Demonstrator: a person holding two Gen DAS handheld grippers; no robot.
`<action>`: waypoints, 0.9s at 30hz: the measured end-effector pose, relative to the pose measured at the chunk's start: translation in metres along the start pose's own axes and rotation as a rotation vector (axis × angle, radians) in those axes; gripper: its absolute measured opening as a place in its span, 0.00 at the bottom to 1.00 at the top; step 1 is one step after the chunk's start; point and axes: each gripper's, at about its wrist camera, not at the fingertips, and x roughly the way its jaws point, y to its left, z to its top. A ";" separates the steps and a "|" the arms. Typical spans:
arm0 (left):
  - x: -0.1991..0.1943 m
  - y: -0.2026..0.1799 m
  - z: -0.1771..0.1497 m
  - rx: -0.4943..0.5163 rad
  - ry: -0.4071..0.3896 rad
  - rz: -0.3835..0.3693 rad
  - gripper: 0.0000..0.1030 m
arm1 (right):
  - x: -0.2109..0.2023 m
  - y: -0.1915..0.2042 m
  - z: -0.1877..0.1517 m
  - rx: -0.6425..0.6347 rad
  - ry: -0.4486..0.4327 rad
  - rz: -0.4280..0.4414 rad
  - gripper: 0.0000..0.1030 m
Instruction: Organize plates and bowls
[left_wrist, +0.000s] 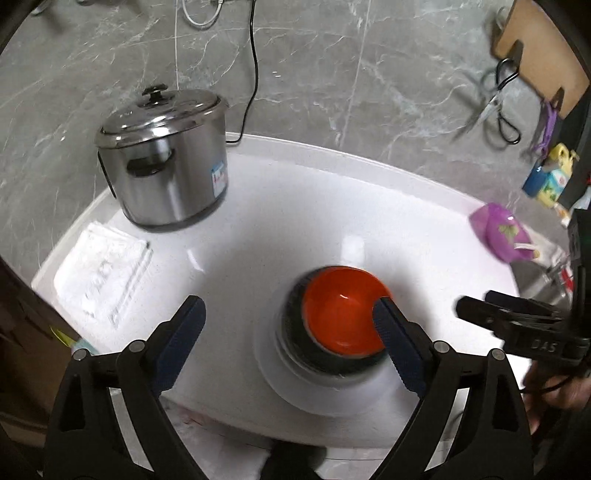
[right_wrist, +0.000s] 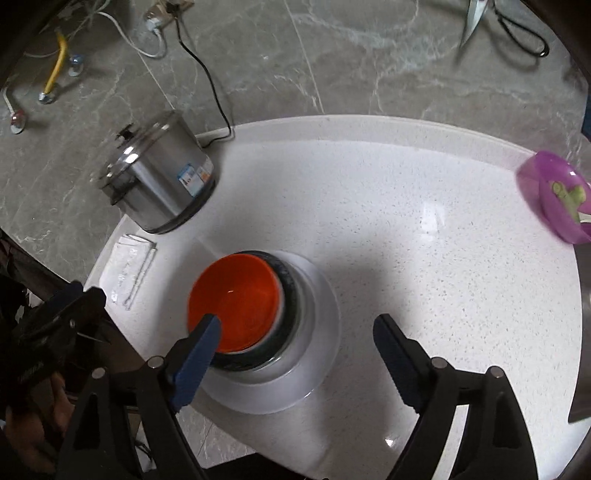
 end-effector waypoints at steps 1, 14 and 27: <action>-0.003 -0.004 -0.006 -0.010 0.021 0.014 0.90 | -0.004 0.003 -0.001 0.001 -0.009 0.004 0.84; 0.005 -0.024 -0.028 0.128 0.189 -0.056 0.89 | -0.036 0.035 -0.026 0.090 -0.081 -0.191 0.86; 0.053 -0.003 0.023 0.246 0.244 -0.034 0.89 | -0.023 0.059 -0.017 0.191 -0.055 -0.351 0.86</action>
